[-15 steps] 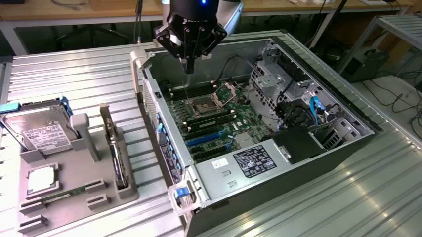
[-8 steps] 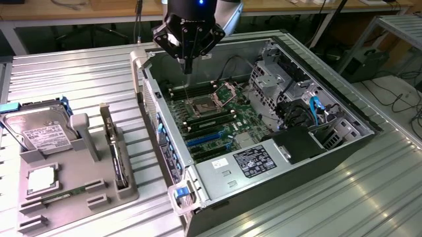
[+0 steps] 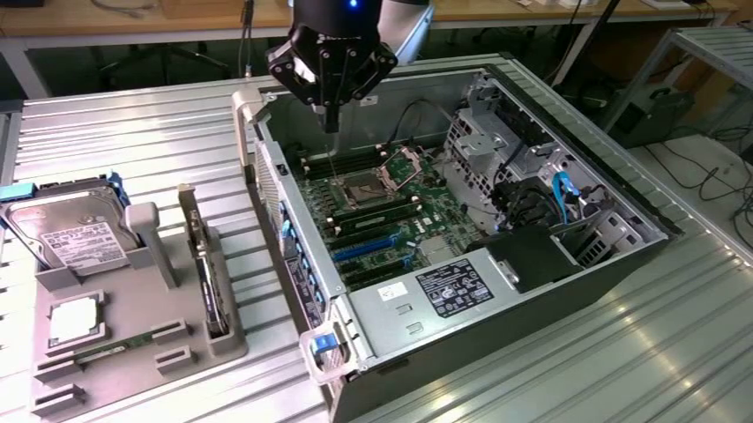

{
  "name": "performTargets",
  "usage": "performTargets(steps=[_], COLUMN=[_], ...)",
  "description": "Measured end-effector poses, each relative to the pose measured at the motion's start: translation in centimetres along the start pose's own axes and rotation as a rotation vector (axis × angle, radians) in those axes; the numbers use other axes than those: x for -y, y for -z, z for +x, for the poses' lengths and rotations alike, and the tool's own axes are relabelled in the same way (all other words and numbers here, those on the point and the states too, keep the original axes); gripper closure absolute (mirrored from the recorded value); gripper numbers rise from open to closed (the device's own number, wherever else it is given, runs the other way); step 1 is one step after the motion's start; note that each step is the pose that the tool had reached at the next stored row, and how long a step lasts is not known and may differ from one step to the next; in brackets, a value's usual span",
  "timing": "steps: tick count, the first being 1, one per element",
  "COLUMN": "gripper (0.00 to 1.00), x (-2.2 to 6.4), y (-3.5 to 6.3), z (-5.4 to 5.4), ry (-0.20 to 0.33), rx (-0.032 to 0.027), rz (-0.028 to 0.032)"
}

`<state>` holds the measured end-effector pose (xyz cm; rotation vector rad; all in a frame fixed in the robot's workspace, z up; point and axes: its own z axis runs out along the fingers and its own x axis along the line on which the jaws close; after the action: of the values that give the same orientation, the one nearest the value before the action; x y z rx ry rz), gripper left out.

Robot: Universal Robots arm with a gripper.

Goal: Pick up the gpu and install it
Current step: 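Reach for the gpu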

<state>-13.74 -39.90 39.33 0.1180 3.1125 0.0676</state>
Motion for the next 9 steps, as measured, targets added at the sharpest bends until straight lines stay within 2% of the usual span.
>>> performTargets(steps=[9], gripper=[0.89], x=[0.03], y=[0.01], z=[0.4], ry=[0.0], rx=[0.0], rz=[0.0])
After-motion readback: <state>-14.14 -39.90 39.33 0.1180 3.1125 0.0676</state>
